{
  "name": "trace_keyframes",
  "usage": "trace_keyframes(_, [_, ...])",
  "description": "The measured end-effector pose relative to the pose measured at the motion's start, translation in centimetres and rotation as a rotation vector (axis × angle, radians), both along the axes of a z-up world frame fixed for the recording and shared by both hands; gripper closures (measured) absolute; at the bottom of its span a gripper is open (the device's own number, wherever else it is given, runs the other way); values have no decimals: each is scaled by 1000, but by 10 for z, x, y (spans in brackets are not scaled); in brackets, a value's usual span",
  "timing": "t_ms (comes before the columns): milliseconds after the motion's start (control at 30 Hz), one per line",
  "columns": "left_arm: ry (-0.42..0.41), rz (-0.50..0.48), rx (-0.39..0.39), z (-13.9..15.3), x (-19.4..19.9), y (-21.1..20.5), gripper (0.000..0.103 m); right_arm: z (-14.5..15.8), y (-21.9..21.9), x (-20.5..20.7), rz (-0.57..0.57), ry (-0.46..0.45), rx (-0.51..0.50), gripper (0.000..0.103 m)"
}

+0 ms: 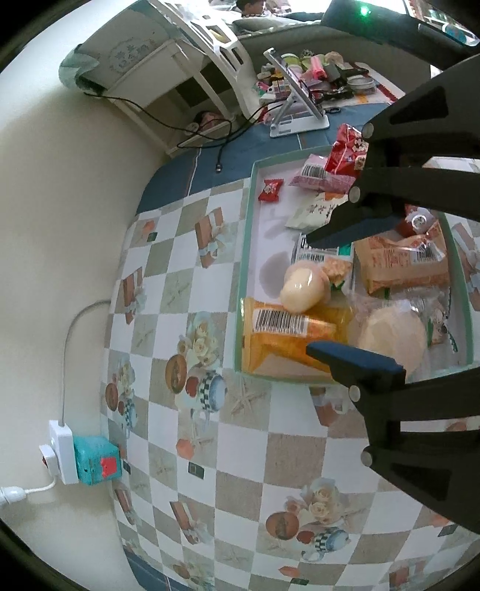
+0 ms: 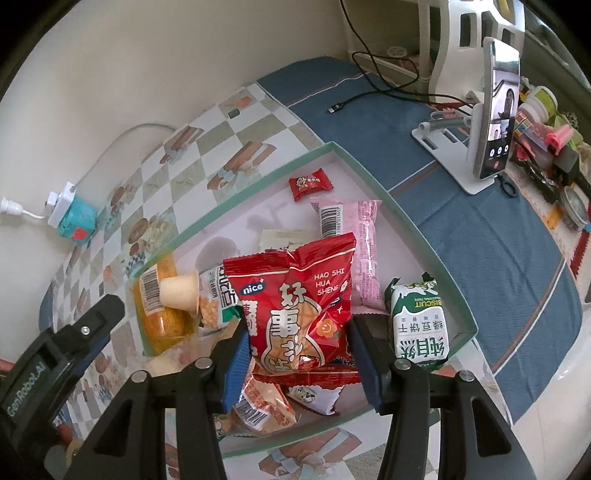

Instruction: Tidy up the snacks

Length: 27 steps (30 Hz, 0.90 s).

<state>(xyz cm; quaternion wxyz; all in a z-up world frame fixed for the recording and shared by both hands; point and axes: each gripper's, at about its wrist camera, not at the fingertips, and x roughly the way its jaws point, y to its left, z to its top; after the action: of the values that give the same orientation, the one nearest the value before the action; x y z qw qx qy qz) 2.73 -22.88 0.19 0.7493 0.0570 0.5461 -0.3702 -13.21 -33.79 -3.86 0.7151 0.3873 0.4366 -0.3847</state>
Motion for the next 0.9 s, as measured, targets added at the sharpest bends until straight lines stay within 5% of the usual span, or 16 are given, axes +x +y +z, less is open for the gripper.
trace_keyframes(133, [-15,13,25,-2,4,8,31,-1,1,2,3,12,-3,34])
trace_keyframes(367, [-37,54,80,-9,12,28,20,-2,3,2,11,28,-18,22])
trace_keyframes(467, [-70,81,106,-10,14,38,10,-1,5,1,11,28,-39,0])
trace_keyframes(900, [-208,171,206,-1,11,97,10,14,41,2,77,11,-118,0])
